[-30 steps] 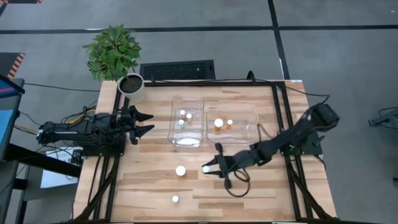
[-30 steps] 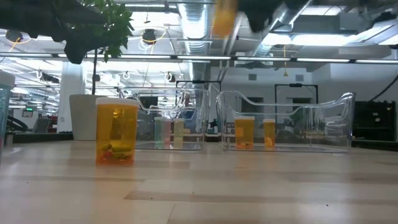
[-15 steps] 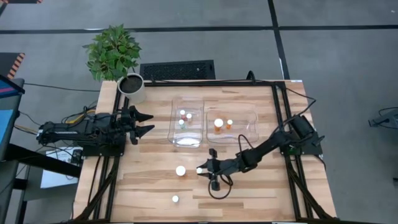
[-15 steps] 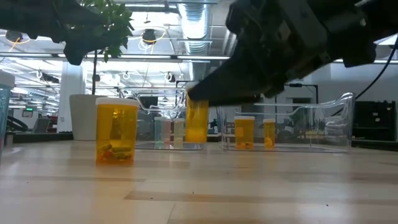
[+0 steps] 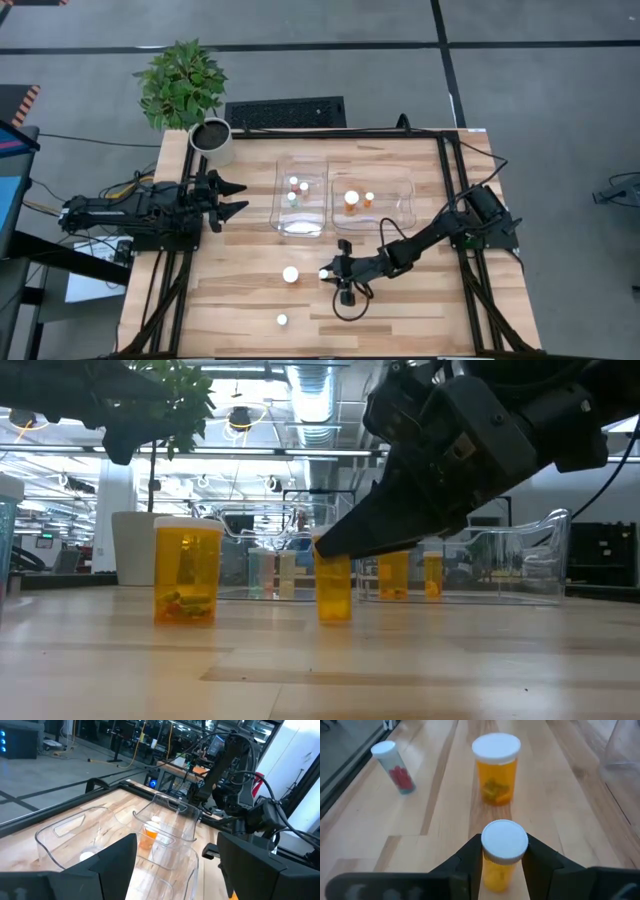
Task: Pick and place medicine bottles into bin by pill shape (circle, oval)
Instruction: Put the small orange pill bottle into the left transparent bin
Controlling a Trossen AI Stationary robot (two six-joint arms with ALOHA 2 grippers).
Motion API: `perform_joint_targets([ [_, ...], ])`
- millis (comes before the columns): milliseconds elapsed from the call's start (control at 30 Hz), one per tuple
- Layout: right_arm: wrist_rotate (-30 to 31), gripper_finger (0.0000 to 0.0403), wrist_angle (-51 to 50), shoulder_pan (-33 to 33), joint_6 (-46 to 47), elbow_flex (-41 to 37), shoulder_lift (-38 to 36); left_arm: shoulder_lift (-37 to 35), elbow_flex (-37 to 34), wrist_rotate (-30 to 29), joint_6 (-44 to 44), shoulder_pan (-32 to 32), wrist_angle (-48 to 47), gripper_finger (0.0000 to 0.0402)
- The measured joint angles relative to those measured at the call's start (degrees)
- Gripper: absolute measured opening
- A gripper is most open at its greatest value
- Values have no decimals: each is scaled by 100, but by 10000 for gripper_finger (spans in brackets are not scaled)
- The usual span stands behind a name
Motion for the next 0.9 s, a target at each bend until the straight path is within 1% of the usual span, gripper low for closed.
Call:
perform_joint_targets([
  [367, 3, 135, -144, 2, -58, 2, -9, 0, 0, 0, 2, 2, 0, 270],
  [500, 2, 143, -173, 2, -63, 0, -7, 0, 0, -4, 2, 1, 0, 270],
  [633, -3, 167, -178, 0, -75, -2, -2, 0, 0, -7, 2, 2, 0, 270],
  [900, -17, 237, -281, 3, -214, 3, -96, 0, 0, -11, 4, 2, 0, 270],
])
